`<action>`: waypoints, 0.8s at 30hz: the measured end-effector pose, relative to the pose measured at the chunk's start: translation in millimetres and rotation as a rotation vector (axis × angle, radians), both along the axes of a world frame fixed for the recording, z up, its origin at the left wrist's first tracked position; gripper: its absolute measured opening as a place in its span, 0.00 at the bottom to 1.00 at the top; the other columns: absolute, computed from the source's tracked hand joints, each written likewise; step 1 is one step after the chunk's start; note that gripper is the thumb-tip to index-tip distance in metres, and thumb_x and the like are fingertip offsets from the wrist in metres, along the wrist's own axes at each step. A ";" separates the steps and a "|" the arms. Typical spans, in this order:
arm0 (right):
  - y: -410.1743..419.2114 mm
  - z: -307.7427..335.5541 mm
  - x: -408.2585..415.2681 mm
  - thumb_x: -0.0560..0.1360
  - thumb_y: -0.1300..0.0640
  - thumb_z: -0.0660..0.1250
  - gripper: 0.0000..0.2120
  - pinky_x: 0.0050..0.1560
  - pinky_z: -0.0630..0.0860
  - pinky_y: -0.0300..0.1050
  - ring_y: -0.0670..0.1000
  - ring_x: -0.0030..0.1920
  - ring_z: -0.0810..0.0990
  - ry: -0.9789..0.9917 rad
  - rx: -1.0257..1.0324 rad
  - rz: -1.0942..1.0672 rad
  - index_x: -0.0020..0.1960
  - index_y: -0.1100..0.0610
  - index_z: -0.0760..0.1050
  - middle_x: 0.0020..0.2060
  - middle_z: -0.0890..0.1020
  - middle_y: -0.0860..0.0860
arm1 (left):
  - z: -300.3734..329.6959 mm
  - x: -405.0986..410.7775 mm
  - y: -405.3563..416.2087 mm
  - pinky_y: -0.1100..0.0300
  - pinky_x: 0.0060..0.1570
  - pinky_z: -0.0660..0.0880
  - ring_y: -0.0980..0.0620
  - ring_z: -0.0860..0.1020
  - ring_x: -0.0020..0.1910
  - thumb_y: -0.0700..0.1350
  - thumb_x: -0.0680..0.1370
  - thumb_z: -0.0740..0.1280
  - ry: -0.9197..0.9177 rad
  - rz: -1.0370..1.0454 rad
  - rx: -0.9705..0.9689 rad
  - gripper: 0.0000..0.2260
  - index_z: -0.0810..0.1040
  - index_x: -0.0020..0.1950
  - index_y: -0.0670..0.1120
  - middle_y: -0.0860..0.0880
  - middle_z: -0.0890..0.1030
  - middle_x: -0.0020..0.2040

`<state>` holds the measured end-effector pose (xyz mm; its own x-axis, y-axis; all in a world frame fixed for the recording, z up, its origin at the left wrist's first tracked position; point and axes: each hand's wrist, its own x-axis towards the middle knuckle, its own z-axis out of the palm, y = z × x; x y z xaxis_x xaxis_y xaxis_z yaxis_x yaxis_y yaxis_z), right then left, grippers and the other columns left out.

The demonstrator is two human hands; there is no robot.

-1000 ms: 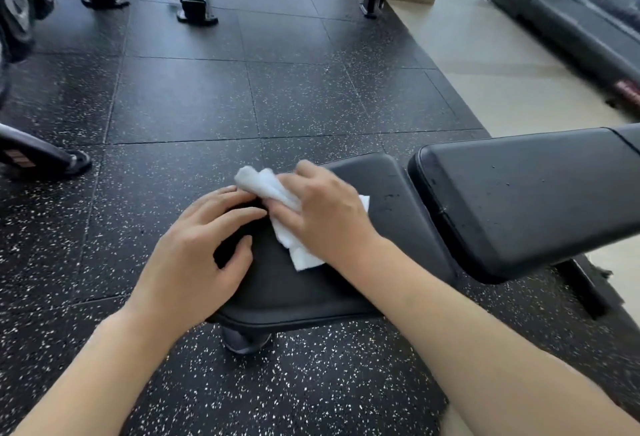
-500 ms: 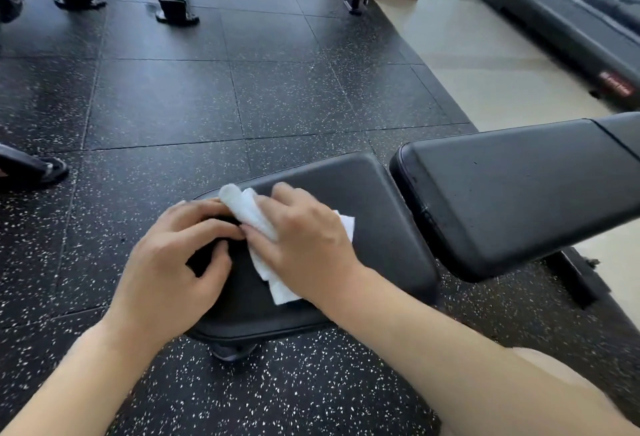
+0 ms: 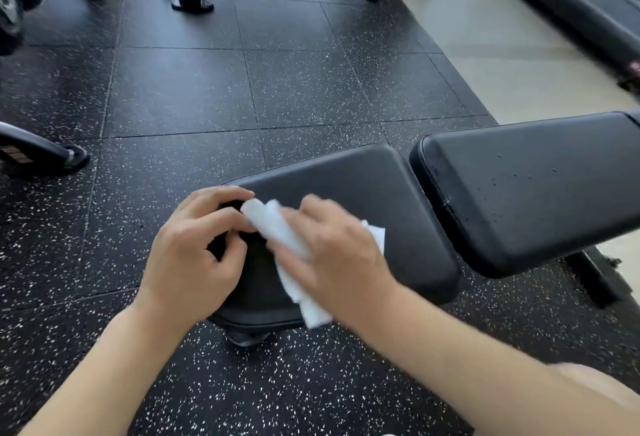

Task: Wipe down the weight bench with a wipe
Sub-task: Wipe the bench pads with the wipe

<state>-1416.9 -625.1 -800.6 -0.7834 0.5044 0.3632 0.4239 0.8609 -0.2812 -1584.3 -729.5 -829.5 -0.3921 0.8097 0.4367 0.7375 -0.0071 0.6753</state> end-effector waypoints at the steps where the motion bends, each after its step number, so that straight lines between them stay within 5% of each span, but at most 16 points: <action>1: -14.1 -2.0 6.8 0.79 0.47 0.68 0.15 0.41 0.76 0.52 0.53 0.40 0.74 0.007 -0.012 0.040 0.62 0.52 0.76 0.42 0.73 0.49 | 0.8 0.4 0.0 0.55 0.65 0.73 0.47 0.79 0.62 0.33 0.72 0.64 0.004 0.001 -0.008 0.10 0.82 0.40 0.44 0.52 0.83 0.59; 5: 12.5 -0.1 43.0 0.81 0.43 0.66 0.15 0.42 0.74 0.49 0.51 0.41 0.73 -0.032 -0.011 -0.075 0.60 0.51 0.81 0.41 0.71 0.46 | 5.9 0.5 1.2 0.59 0.67 0.69 0.49 0.78 0.62 0.37 0.73 0.66 0.069 -0.049 -0.076 0.06 0.81 0.42 0.46 0.53 0.82 0.61; 11: 67.9 11.5 82.4 0.79 0.49 0.70 0.10 0.45 0.74 0.55 0.55 0.42 0.76 0.005 -0.069 -0.481 0.55 0.53 0.84 0.41 0.72 0.50 | 16.4 12.2 7.3 0.42 0.76 0.65 0.46 0.77 0.68 0.45 0.76 0.68 0.243 -0.216 -0.229 0.12 0.85 0.57 0.49 0.52 0.81 0.66; 18: -33.8 -4.4 52.7 0.82 0.45 0.66 0.16 0.41 0.74 0.50 0.52 0.40 0.72 0.008 0.000 -0.015 0.61 0.56 0.81 0.41 0.73 0.49 | 17.2 25.0 16.1 0.38 0.75 0.64 0.47 0.75 0.71 0.40 0.73 0.64 0.217 -0.288 -0.262 0.11 0.81 0.53 0.47 0.54 0.81 0.67; 24: 68.4 6.7 96.9 0.81 0.47 0.68 0.13 0.41 0.69 0.52 0.58 0.41 0.75 -0.012 -0.021 -0.567 0.49 0.57 0.82 0.39 0.71 0.51 | 14.1 20.6 14.5 0.43 0.77 0.63 0.49 0.77 0.68 0.34 0.76 0.70 0.163 -0.268 -0.201 0.10 0.84 0.52 0.47 0.54 0.82 0.65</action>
